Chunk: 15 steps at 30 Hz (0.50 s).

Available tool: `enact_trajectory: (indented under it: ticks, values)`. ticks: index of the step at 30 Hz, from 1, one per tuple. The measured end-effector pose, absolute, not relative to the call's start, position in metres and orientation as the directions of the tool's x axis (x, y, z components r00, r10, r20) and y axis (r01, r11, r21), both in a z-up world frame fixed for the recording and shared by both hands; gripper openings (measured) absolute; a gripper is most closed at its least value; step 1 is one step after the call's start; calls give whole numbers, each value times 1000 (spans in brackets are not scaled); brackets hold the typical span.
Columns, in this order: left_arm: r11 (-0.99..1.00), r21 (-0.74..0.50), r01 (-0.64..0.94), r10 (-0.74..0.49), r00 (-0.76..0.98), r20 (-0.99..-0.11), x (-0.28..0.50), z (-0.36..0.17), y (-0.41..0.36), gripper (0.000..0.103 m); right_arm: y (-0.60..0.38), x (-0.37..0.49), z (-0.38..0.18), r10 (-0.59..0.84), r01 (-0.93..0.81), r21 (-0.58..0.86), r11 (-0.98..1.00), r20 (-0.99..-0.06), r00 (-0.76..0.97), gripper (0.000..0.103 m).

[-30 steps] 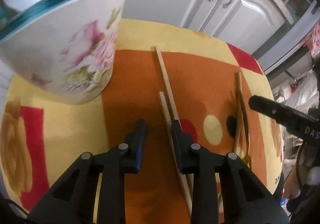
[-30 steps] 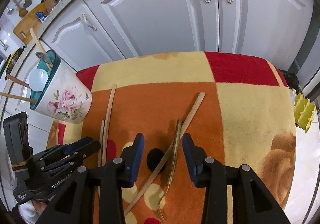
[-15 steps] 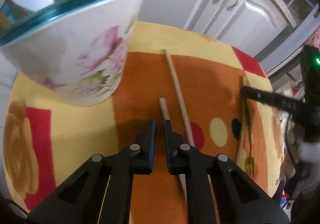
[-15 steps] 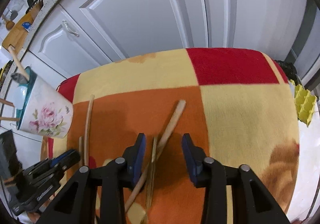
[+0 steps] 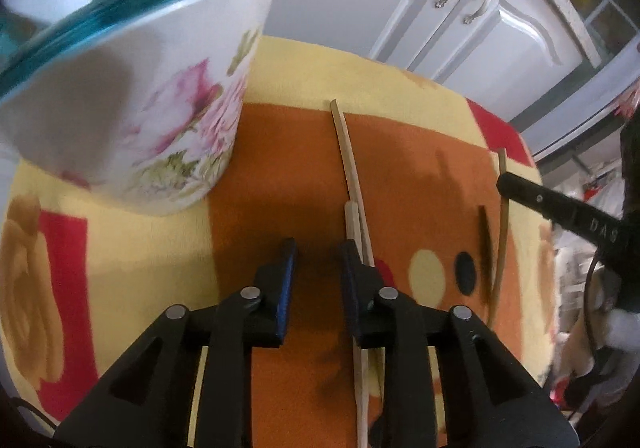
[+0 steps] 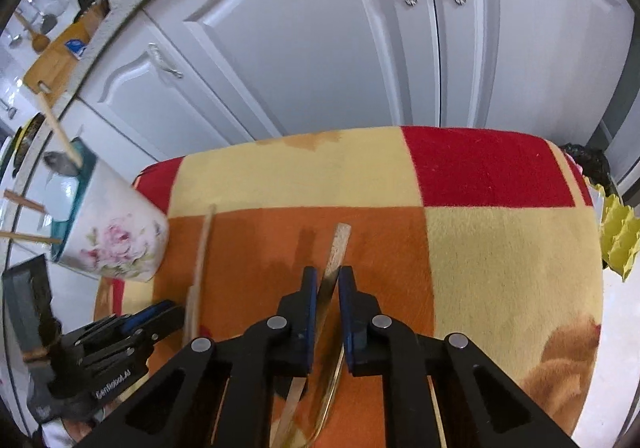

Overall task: Organize utensils
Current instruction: 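Grasp a wooden chopstick with the right tool while the left tool grasps another chopstick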

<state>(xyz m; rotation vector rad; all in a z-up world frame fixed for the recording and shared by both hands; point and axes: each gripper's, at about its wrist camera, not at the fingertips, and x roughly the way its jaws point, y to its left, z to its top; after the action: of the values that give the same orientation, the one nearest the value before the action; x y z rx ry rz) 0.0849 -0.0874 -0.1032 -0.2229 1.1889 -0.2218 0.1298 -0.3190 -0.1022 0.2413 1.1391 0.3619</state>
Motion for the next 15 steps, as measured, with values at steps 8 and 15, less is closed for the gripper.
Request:
enact_trajectory:
  ticks: [8, 15]
  values:
    - [955, -272, 116, -296, 369, -881, 78, -94, -98, 33, -324, 115, -92, 422, -159, 392, 906, -822, 383, 10]
    - [970, -205, 131, -239, 355, -904, 78, -101, -101, 33, -330, 112, -93, 433, -150, 407, 901, -816, 384, 10]
